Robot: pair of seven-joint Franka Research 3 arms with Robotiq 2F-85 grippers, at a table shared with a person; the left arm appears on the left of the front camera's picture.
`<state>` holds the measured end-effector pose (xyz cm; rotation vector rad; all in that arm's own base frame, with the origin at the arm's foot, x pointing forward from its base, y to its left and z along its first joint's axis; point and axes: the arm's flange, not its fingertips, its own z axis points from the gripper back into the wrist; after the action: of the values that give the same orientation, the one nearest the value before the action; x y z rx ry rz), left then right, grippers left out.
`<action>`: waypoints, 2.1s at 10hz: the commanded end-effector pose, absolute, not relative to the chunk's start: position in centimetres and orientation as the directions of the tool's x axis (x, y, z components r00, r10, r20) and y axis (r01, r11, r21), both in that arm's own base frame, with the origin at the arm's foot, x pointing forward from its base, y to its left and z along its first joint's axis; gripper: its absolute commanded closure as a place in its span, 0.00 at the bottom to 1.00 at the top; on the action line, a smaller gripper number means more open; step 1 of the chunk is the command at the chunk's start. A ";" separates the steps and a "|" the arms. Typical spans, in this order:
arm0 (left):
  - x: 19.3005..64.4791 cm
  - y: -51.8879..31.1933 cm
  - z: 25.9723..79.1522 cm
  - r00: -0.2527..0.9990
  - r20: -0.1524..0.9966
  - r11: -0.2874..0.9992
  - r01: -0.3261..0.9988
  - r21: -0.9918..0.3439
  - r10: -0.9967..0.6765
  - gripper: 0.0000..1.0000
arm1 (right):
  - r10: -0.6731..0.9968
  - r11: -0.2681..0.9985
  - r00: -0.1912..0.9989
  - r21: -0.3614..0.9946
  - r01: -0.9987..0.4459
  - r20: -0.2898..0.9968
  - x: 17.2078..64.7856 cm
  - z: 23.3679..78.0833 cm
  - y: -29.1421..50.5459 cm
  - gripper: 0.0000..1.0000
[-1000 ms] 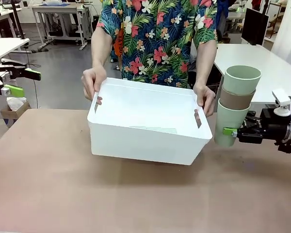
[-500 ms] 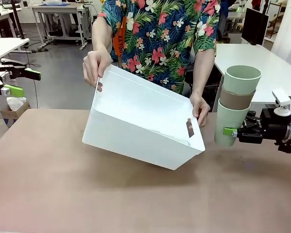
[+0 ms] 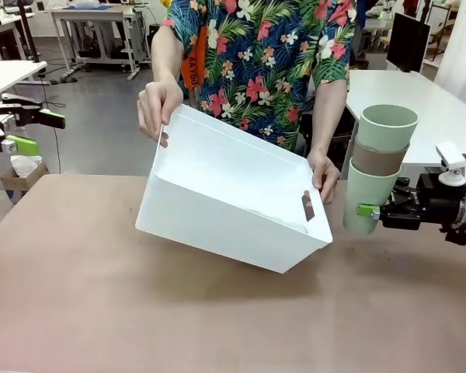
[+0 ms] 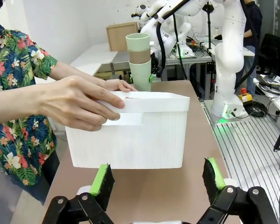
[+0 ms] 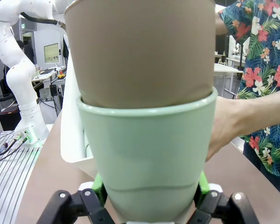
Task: Stack the cups and store them in the basket.
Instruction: Place the stack of Reusable plastic cups into the Pantry Basket.
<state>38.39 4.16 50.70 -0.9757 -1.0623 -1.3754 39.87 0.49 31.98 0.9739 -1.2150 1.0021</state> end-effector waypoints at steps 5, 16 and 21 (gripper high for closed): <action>38.3 4.1 51.1 -0.066 0.964 -0.003 0.998 0.068 -0.258 0.00 | 0.149 0.326 0.085 0.032 -0.945 0.985 39.1 40.4 2.4 0.14; 38.3 4.1 51.1 -0.066 0.964 -0.003 0.998 0.068 -0.258 0.00 | 0.573 0.436 0.125 -0.172 -0.883 0.810 43.6 49.1 18.7 0.14; 38.3 4.1 51.1 -0.066 0.964 -0.003 0.998 0.068 -0.258 0.00 | 0.697 0.436 0.133 -0.269 -0.859 0.704 44.0 45.1 23.1 0.14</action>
<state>38.40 4.18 50.75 -0.9737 -1.0626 -1.3756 43.67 22.20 44.18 0.2609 -0.8918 1.1688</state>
